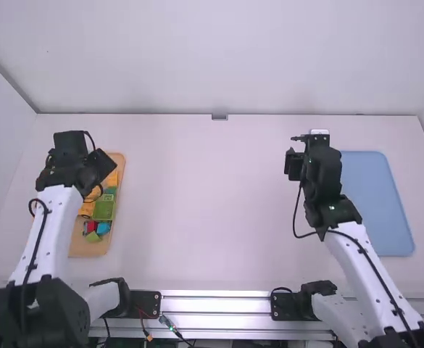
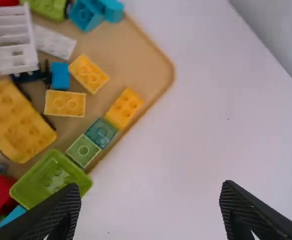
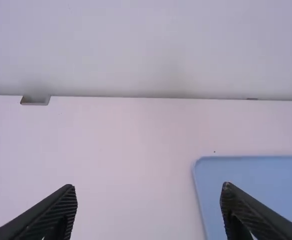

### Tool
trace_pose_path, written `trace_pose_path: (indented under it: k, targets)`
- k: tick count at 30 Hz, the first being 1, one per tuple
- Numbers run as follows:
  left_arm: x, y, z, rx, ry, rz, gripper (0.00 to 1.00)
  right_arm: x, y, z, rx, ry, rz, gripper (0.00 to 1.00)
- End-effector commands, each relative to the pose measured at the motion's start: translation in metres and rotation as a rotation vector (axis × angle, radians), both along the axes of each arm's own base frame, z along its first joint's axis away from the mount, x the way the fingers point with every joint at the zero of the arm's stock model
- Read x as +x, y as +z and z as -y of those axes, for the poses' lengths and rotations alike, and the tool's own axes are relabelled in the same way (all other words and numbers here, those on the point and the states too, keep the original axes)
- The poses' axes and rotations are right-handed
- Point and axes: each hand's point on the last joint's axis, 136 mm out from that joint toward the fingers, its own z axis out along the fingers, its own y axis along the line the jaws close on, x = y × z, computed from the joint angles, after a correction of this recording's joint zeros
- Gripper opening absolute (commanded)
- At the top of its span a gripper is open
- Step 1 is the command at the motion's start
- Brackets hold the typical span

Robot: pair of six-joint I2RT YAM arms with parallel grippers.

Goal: Assemble lego blocks to make yellow taxi

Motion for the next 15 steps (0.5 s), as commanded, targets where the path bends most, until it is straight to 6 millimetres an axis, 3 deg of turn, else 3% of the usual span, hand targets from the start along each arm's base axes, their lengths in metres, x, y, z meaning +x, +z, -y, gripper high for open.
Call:
trace_pose_path:
  k: [1,3,4,15]
  targets:
    - [0.005,0.004,-0.019,-0.010,0.133,-0.013,0.66,0.013,0.014,0.000,-0.005,-0.028,0.018,0.79]
    - [0.006,0.000,-0.028,-0.019,0.185,-0.049,0.67,0.022,0.014,-0.003,-0.011,-0.030,0.008,0.82]
    - [0.009,-0.004,-0.032,-0.030,0.203,-0.073,0.84,0.028,0.013,-0.005,-0.016,-0.032,0.001,0.84]
    - [-0.013,-0.042,-0.089,-0.158,0.472,-0.273,0.96,0.064,0.009,-0.020,-0.039,-0.039,-0.019,0.96]
